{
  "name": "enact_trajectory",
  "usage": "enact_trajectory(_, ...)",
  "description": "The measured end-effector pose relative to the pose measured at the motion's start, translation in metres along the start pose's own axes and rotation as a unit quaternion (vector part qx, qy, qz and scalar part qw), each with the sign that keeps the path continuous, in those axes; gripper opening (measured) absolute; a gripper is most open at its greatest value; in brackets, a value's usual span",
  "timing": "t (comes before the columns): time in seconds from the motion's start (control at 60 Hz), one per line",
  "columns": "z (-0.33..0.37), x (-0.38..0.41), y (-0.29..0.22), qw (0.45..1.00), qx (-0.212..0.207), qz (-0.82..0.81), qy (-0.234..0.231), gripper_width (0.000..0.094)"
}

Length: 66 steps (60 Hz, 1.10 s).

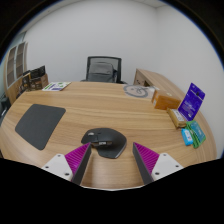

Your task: Arrange mouse

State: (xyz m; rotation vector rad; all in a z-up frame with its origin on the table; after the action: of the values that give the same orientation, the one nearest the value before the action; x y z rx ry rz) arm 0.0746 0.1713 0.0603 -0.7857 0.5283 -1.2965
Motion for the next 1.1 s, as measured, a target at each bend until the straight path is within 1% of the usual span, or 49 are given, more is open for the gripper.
enact_trajectory(0.8,-0.062,-0.027,-0.045,1.0,0.006,0.004,0.002,0.0858)
enact_trajectory(1.1,-0.088,-0.043,-0.046,0.999,0.025,-0.022,0.016,0.086)
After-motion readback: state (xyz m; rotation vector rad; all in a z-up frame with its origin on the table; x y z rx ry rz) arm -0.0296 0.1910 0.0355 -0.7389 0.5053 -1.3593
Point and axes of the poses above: the point between the fingertips, and its own axes, seen from behind it with the camera up: x to the left, y down, z backward, against the way the camera looks, the point moved 7 cm from there along z, backward, against the way the camera looks, and after that the axes turned 15 degrees about -y, right-handed, at the moved point
